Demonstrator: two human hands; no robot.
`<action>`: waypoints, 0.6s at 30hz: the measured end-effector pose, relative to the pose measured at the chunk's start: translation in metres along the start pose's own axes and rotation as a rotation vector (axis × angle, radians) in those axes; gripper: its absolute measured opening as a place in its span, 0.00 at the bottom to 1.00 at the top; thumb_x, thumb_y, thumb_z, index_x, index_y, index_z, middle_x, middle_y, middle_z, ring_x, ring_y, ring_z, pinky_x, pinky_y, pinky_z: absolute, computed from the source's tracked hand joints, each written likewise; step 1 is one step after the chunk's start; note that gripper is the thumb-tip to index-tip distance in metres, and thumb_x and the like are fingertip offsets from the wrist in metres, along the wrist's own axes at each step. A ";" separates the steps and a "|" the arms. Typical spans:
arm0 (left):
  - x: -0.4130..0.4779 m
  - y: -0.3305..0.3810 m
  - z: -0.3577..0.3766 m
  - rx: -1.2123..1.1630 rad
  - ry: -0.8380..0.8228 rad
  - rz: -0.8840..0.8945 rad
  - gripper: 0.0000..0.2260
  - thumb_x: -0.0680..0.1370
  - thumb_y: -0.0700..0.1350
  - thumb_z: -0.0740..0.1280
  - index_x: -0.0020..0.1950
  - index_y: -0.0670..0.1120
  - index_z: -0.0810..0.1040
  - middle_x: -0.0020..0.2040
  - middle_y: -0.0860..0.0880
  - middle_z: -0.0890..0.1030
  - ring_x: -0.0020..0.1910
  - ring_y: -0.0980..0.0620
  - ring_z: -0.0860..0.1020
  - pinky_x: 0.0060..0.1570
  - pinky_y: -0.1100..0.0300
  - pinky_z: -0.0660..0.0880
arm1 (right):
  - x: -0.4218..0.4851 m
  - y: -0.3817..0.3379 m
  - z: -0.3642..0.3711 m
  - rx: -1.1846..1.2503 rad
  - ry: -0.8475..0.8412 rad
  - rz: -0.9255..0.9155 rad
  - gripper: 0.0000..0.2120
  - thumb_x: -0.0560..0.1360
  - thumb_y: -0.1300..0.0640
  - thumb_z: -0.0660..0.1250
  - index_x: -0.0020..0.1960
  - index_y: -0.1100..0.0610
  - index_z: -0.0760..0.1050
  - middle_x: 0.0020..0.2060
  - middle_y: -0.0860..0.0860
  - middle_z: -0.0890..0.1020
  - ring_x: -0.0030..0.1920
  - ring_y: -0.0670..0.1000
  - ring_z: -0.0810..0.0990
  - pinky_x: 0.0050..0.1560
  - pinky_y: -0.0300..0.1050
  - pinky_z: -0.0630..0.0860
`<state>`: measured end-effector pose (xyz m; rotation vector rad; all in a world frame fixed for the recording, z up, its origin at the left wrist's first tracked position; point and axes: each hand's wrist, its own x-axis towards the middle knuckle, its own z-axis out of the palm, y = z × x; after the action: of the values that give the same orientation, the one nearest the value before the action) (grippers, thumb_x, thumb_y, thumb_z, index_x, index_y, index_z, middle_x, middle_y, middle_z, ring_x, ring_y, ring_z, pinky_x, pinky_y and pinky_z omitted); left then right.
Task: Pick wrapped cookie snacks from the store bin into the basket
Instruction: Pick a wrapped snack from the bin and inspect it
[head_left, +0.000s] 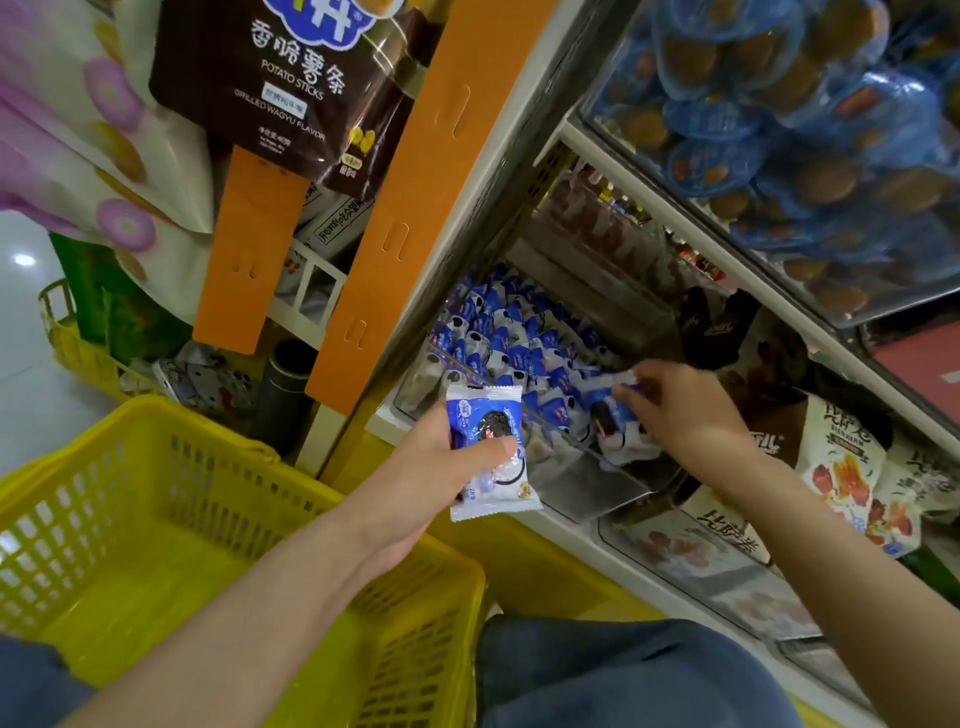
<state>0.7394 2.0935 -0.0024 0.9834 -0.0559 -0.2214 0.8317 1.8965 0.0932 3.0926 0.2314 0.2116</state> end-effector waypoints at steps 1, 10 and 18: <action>0.000 0.000 -0.001 -0.001 0.002 -0.002 0.13 0.74 0.42 0.68 0.55 0.54 0.73 0.46 0.55 0.84 0.47 0.57 0.82 0.48 0.61 0.79 | 0.001 -0.001 0.003 -0.062 -0.084 -0.004 0.06 0.76 0.50 0.63 0.43 0.50 0.71 0.35 0.49 0.77 0.35 0.49 0.76 0.35 0.43 0.71; 0.002 0.001 -0.002 0.060 0.036 -0.013 0.14 0.74 0.42 0.69 0.56 0.54 0.73 0.50 0.52 0.83 0.48 0.57 0.82 0.46 0.63 0.79 | 0.016 -0.005 0.038 0.205 -0.205 0.087 0.18 0.74 0.53 0.68 0.30 0.57 0.67 0.28 0.53 0.71 0.32 0.51 0.73 0.35 0.43 0.70; 0.000 0.001 0.001 0.120 0.031 -0.035 0.18 0.74 0.42 0.68 0.62 0.51 0.70 0.53 0.51 0.82 0.52 0.55 0.80 0.51 0.62 0.77 | 0.023 -0.001 0.050 0.262 -0.296 0.163 0.19 0.77 0.52 0.64 0.29 0.58 0.67 0.25 0.53 0.70 0.26 0.48 0.71 0.26 0.31 0.68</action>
<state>0.7394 2.0934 -0.0008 1.1080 -0.0240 -0.2372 0.8605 1.9003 0.0470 3.3447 -0.0051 -0.2971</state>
